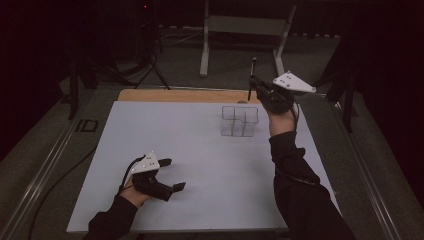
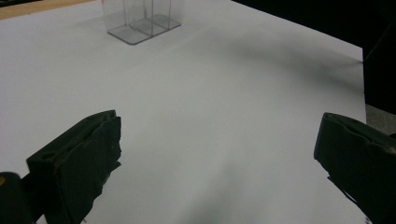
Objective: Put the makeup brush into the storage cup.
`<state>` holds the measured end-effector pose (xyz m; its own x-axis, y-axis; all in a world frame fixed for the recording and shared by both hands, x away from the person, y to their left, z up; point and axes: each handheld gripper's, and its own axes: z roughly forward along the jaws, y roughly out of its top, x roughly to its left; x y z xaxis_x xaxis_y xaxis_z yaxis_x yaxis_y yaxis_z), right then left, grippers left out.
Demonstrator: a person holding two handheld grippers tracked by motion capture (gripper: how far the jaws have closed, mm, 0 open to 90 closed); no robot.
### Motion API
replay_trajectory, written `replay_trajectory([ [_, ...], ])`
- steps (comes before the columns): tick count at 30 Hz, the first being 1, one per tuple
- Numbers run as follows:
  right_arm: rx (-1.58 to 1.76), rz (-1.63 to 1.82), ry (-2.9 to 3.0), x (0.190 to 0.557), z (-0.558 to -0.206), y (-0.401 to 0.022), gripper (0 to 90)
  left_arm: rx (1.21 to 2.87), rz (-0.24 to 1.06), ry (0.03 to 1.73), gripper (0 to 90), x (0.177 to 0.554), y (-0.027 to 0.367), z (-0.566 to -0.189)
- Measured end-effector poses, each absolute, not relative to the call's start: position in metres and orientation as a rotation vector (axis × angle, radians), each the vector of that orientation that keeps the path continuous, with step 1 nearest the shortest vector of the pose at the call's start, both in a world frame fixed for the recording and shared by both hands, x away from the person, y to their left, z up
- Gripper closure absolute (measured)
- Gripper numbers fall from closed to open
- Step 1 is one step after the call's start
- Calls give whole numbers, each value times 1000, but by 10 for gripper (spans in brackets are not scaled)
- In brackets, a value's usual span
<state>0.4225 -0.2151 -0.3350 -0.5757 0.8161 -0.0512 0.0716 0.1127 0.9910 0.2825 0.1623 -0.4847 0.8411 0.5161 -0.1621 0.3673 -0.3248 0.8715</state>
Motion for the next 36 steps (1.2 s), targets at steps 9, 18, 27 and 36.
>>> replay_trajectory([
  [9,951,1509,1780,441,-356,-215,836,1952,173,650,19,282,162,-485],
  [18,1007,1490,1806,453,-384,-212,836,1955,168,652,19,282,163,-486],
  [27,1063,1456,1834,462,-413,-212,836,1959,159,653,19,281,162,-487],
  [36,1085,1436,1863,465,-429,-209,835,1955,148,661,19,282,163,-488],
])
